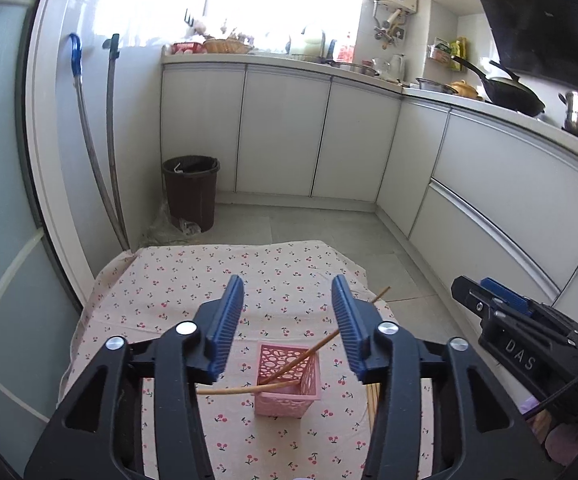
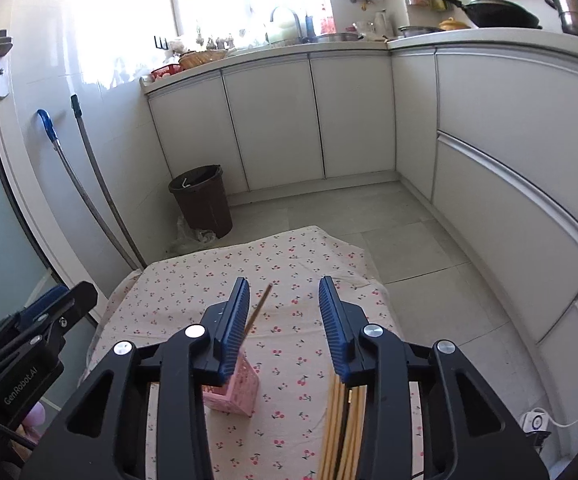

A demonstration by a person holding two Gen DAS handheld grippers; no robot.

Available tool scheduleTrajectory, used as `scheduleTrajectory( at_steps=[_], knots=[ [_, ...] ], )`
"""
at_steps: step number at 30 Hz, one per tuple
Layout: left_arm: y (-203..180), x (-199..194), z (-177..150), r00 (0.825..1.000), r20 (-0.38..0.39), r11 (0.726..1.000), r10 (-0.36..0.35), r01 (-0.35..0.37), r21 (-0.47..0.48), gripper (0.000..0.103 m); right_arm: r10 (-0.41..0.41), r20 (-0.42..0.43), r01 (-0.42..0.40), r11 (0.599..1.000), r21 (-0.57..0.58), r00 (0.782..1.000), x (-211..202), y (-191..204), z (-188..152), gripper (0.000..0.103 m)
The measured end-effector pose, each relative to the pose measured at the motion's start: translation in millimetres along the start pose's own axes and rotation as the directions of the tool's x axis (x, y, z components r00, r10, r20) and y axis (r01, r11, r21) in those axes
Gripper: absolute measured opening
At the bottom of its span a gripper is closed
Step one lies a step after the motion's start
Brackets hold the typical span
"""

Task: Organize utensils
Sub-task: 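Withdraw both open grippers from the pink cup back toward the pile, then close the left gripper on a wooden chopstick while the right gripper grasps another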

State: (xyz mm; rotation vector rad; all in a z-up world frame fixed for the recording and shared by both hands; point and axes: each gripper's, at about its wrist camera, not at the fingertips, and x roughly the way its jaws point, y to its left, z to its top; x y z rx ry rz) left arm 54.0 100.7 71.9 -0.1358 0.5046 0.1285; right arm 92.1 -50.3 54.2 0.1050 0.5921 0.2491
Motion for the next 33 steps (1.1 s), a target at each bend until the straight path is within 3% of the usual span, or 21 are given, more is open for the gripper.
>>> scheduleTrajectory(
  at_steps=[3,10,13,15,18,23,28,33],
  knots=[
    [-12.1,-3.5,-11.2,1.0,0.009,0.999,0.012,-0.013,0.033,0.063,-0.051,0.005,0.051,0.999,-0.012,0.999,-8.4,-10.1,-16.1,0.052],
    [-32.9,7.9,-39.2,0.998,-0.065,0.997,0.018,-0.013,0.082,0.067,-0.121,-0.037,0.122,0.993,0.01,0.992,-19.6,-37.4,-41.5,0.06],
    [-41.5,13.2,-47.8,0.996,-0.087,0.995,0.022,-0.013,0.098,0.075,-0.163,-0.049,0.165,0.985,0.043,0.985,-23.4,-55.0,-49.0,0.072],
    [-47.1,17.7,-53.0,0.994,-0.104,0.994,0.019,-0.008,0.107,0.093,-0.185,-0.045,0.188,0.979,0.073,0.982,-28.2,-68.0,-52.5,0.082],
    [-56.8,30.8,-62.2,0.987,-0.163,0.991,0.0,0.021,0.128,0.096,-0.215,-0.016,0.215,0.966,0.142,0.977,-39.5,-90.8,-52.5,0.092],
    [-70.9,69.2,-85.7,0.931,-0.361,0.988,-0.056,0.104,0.116,0.096,-0.235,0.006,0.227,0.943,0.244,0.972,-50.0,-131.0,-48.6,0.096],
    [-83.6,105.5,-109.9,0.846,-0.523,0.988,-0.101,0.146,0.045,0.096,-0.173,-0.074,0.188,0.923,0.336,0.982,-37.5,-162.1,-48.6,0.096],
    [-98.8,135.4,-131.0,0.767,-0.633,0.988,-0.107,0.153,0.018,0.096,-0.091,-0.174,0.148,0.926,0.347,0.981,-13.5,-172.1,-49.1,0.096]
  ],
)
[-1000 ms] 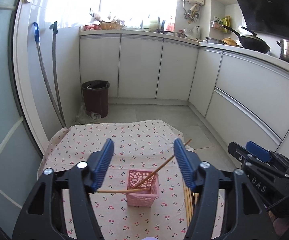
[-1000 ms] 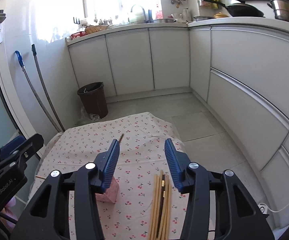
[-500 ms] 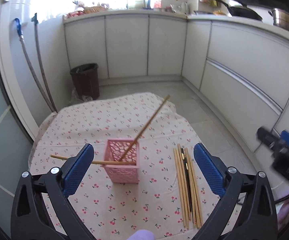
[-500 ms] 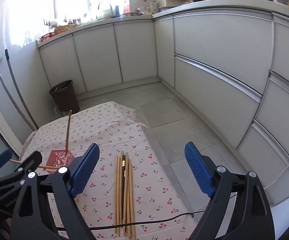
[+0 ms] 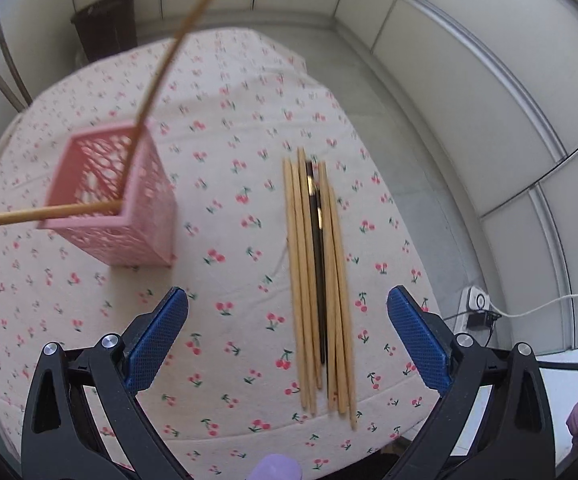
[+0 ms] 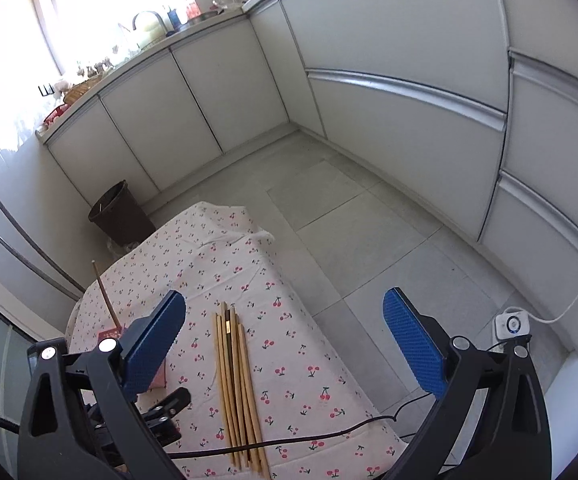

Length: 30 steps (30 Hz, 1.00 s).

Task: Organize utensils
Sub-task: 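Close the left gripper on a wooden chopstick while the right gripper grasps another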

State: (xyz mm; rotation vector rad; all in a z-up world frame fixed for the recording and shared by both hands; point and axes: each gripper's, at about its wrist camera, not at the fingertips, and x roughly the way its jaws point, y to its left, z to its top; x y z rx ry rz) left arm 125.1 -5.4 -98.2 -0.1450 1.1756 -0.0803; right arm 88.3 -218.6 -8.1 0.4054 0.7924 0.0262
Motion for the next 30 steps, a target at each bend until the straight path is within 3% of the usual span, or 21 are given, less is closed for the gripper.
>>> scheduleTrajectory(
  at_steps=[5,10,13,15,17,21,30],
  knots=[
    [-15.6,27.8,17.6,0.997,-0.064,0.998,0.04,-0.038,0.044,0.096,0.034,-0.057,-0.034,0.999,0.014,0.998,17.8,-1.0,9.9,0.096],
    [-21.1,51.0,58.5,0.986,-0.055,0.985,0.156,-0.152,0.082,0.093,0.069,-0.136,-0.056,0.993,0.103,0.988,36.8,-16.5,14.9,0.096],
    [-19.5,66.5,81.8,0.982,-0.101,0.985,0.16,-0.153,0.075,0.079,0.104,-0.178,-0.076,0.984,0.161,0.978,45.5,-24.4,15.2,0.096],
    [-16.4,79.8,90.6,0.975,-0.16,0.988,0.152,-0.145,0.056,0.059,0.115,-0.19,-0.08,0.98,0.185,0.975,48.7,-27.9,15.1,0.096],
    [-13.6,91.7,97.3,0.969,-0.2,0.989,0.145,-0.14,0.042,0.049,0.116,-0.193,-0.078,0.978,0.193,0.974,50.3,-29.4,16.1,0.096],
    [-11.6,102.4,103.8,0.959,-0.19,0.977,0.211,-0.202,0.064,0.03,0.121,-0.191,-0.083,0.977,0.197,0.974,50.1,-29.4,16.6,0.096],
    [-8.7,118.0,106.9,0.958,-0.2,0.979,0.204,-0.199,0.045,0.027,0.119,-0.21,-0.078,0.979,0.191,0.97,54.1,-29.5,17.4,0.096]
  ],
)
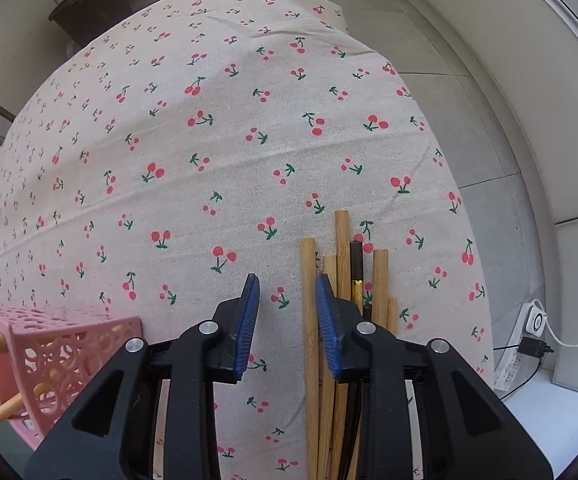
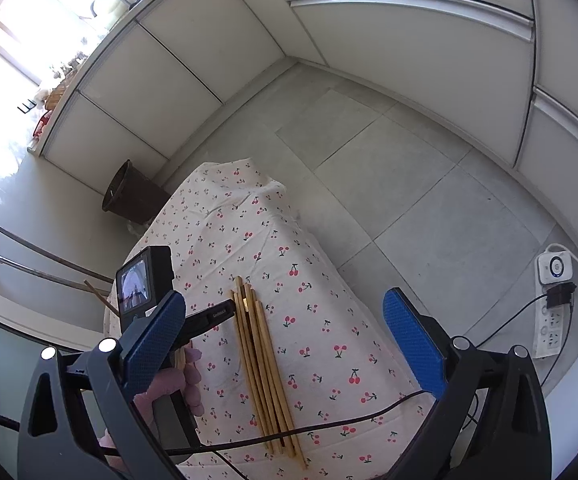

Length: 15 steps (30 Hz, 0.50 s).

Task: Organize utensils
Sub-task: 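Close the left gripper on a wooden chopstick while the right gripper grasps another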

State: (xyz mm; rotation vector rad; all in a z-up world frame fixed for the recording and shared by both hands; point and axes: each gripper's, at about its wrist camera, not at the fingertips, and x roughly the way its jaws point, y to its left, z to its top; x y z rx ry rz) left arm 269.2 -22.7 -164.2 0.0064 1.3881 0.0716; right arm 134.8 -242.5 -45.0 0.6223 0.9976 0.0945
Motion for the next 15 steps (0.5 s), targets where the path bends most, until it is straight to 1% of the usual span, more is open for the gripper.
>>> scheduleTrajectory(
  at_steps=[2,4,5,6,7,8,11,13,15],
  knots=[
    [-5.3,4.5,1.0,1.0,-0.016,1.0,0.001,-0.001,0.014,0.022,-0.004,-0.001,0.004,1.0,0.0,1.0,0.5,-0.1,0.4,0.096],
    [-6.5,7.5,3.5,1.0,-0.026,1.0,-0.012,0.012,0.004,0.019,-0.016,-0.005,0.016,1.0,0.001,1.0,2.2,-1.2,0.1,0.096],
    [-6.9,7.8,4.5,0.999,-0.032,1.0,-0.029,0.029,-0.006,0.012,-0.023,-0.011,0.023,1.0,0.0,1.0,3.8,-1.8,0.0,0.096],
    [-6.4,8.8,6.3,0.997,-0.045,0.998,-0.066,0.066,-0.02,0.006,-0.028,-0.017,0.028,1.0,0.0,0.999,5.5,-2.8,0.0,0.096],
    [-7.2,8.2,5.5,0.994,-0.048,0.995,-0.095,0.093,-0.03,0.006,-0.037,-0.027,0.037,0.999,0.0,0.999,8.8,-3.9,-0.3,0.096],
    [-10.0,7.6,3.0,0.994,-0.046,0.995,-0.102,0.101,-0.023,0.006,-0.046,-0.037,0.046,0.999,0.0,0.998,12.5,-5.3,-0.7,0.096],
    [-20.7,5.3,-10.1,0.997,-0.017,0.997,-0.08,0.081,0.02,0.006,-0.07,-0.083,0.072,0.997,0.02,0.994,29.5,-13.4,-4.6,0.096],
    [-21.6,2.4,-20.9,0.995,0.002,0.995,-0.099,0.099,0.013,0.006,-0.075,-0.146,0.082,0.996,0.039,0.986,48.7,-18.7,-9.9,0.096],
    [-16.6,-0.3,-35.2,0.992,0.024,0.992,-0.126,0.126,0.006,0.006,-0.061,-0.196,0.072,0.996,0.047,0.979,65.3,-20.8,-15.3,0.096]
  ],
)
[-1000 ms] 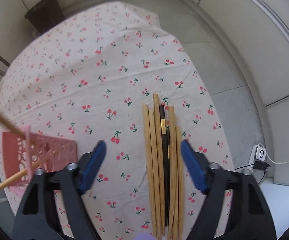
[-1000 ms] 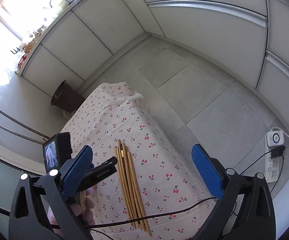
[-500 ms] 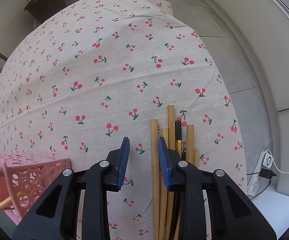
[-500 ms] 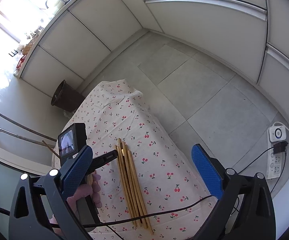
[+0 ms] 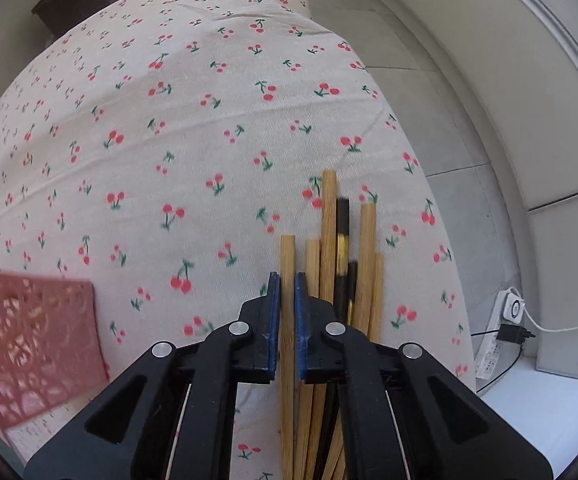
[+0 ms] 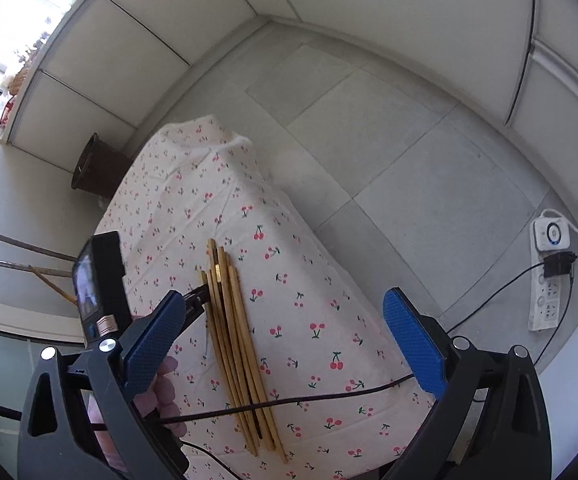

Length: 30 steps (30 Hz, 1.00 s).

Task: Organize utensils
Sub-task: 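Close the left gripper on a wooden chopstick while the right gripper grasps another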

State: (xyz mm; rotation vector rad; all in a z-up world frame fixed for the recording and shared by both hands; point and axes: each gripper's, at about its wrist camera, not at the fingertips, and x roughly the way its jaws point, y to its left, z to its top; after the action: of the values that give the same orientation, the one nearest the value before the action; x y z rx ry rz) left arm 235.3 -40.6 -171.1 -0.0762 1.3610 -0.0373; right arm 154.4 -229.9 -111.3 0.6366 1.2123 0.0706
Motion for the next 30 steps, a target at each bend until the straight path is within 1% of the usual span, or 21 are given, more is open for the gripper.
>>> scheduleTrajectory(
  at_steps=[3,5,7,9,12,14,17,19,22,26,27,28,29,30],
  knots=[
    [14.6,-10.6,-25.5,0.998,0.03,0.998,-0.054,0.055,-0.021,0.006,0.001,-0.006,-0.001,1.0,-0.008,1.0,15.6,3.4,-2.7,0.096],
    [22.2,-29.9,-48.0,0.993,0.1,0.998,-0.055,0.056,-0.012,0.006,-0.016,-0.013,0.015,0.999,-0.031,1.0,25.7,8.3,-4.0,0.096],
    [33.3,-52.2,-67.9,0.985,0.161,0.998,-0.067,0.067,0.008,0.006,-0.005,-0.028,0.004,0.999,-0.042,1.0,35.6,13.5,-5.0,0.09],
    [41.8,-71.9,-85.2,0.976,0.203,0.997,-0.075,0.073,0.017,0.006,0.007,-0.056,-0.01,0.998,-0.059,0.998,47.4,19.7,-5.4,0.071],
    [58.8,-102.4,-109.6,0.96,0.27,0.997,-0.079,0.075,0.025,0.006,0.015,-0.095,-0.021,0.998,-0.066,0.995,67.0,30.3,-7.0,0.06],
    [71.2,-118.7,-120.0,0.947,0.308,0.996,-0.088,0.089,0.012,0.006,0.01,-0.074,-0.016,0.997,-0.074,0.997,75.4,40.1,-6.0,0.059],
    [84.4,-132.2,-132.3,0.933,0.34,0.992,-0.116,0.128,-0.013,0.006,-0.008,-0.044,0.004,0.995,-0.101,0.999,87.9,56.9,-3.3,0.058],
    [88.2,-137.6,-135.9,0.927,0.358,0.991,-0.115,0.132,-0.023,0.006,-0.014,-0.05,0.009,0.994,-0.105,0.999,98.0,63.8,-0.6,0.054],
    [98.0,-143.2,-138.7,0.922,0.365,0.988,-0.126,0.15,-0.04,0.006,-0.033,-0.043,0.028,0.993,-0.114,0.999,110.5,71.7,2.1,0.049],
    [106.6,-146.2,-140.3,0.92,0.365,0.983,-0.146,0.178,-0.054,0.006,-0.07,-0.024,0.065,0.984,-0.169,0.997,125.0,82.7,4.0,0.035],
    [109.5,-147.8,-142.4,0.918,0.366,0.981,-0.151,0.184,-0.057,0.006,-0.078,-0.02,0.073,0.979,-0.189,0.997,128.6,85.3,4.0,0.023],
    [110.7,-149.0,-142.8,0.917,0.368,0.98,-0.155,0.19,-0.06,0.006,-0.089,-0.017,0.083,0.974,-0.211,0.996,132.4,87.8,3.7,0.017],
    [110.9,-150.2,-143.3,0.915,0.371,0.979,-0.158,0.193,-0.059,0.006,-0.084,-0.019,0.078,0.972,-0.22,0.996,134.8,88.2,3.0,0.008],
    [110.2,-151.0,-143.9,0.914,0.374,0.979,-0.159,0.194,-0.056,0.006,-0.072,-0.019,0.066,0.974,-0.216,0.997,136.2,87.1,2.9,0.008]
  ],
)
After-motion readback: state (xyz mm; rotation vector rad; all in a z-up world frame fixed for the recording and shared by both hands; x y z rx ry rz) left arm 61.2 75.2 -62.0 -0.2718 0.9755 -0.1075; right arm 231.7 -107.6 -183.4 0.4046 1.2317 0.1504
